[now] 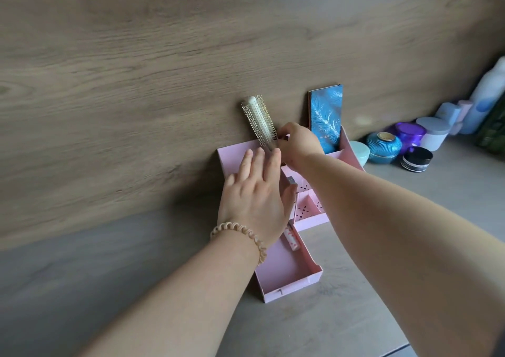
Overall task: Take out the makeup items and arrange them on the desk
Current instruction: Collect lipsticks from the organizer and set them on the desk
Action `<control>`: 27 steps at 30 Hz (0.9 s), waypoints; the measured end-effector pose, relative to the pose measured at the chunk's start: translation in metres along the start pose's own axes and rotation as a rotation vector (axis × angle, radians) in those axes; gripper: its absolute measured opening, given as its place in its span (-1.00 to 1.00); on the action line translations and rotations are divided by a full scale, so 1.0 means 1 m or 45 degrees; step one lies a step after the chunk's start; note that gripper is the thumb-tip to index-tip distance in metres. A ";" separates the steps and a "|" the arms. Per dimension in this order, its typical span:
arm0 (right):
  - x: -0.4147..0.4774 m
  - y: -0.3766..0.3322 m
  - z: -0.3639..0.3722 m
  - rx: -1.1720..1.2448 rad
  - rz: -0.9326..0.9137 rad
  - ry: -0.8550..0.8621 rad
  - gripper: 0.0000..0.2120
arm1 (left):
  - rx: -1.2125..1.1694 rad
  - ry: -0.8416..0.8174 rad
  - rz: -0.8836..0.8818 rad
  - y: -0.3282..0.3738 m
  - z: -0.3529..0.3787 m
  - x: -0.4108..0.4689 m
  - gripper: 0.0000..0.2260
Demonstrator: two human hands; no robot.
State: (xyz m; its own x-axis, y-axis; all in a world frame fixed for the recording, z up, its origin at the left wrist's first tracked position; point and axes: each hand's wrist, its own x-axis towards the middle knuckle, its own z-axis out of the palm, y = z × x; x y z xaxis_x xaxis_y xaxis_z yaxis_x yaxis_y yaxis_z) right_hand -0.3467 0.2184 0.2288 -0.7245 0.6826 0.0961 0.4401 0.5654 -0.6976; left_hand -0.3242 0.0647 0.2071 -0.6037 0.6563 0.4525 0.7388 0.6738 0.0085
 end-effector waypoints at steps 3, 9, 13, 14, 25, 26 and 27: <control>0.001 0.006 -0.001 -0.095 -0.060 0.025 -0.80 | 0.008 -0.010 0.003 0.000 0.001 0.000 -0.40; 0.005 0.007 0.000 -0.042 -0.080 0.192 -0.81 | 0.022 -0.041 0.032 -0.001 -0.001 0.001 -0.39; -0.001 -0.010 -0.028 0.355 -0.034 0.555 -0.83 | 0.015 -0.041 0.035 -0.002 -0.003 0.001 -0.41; -0.007 -0.012 -0.040 0.446 -0.041 0.661 -0.83 | 0.014 -0.036 0.045 -0.002 -0.003 0.002 -0.43; -0.143 0.047 -0.118 1.035 0.200 0.504 -0.87 | -0.066 -0.061 0.037 -0.003 -0.015 -0.002 -0.47; -0.157 0.054 -0.126 1.031 0.212 0.471 -0.84 | -0.134 0.028 0.059 0.002 -0.020 -0.003 -0.50; -0.171 0.062 -0.134 1.026 0.223 0.451 -0.82 | -0.215 0.114 0.110 0.012 -0.028 -0.005 -0.52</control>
State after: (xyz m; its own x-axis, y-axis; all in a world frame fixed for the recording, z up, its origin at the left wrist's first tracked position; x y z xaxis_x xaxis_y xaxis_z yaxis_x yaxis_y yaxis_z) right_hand -0.1243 0.1984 0.2640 -0.4170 0.9068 0.0615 -0.0735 0.0337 -0.9967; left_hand -0.3036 0.0600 0.2295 -0.5126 0.6714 0.5352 0.8308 0.5452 0.1119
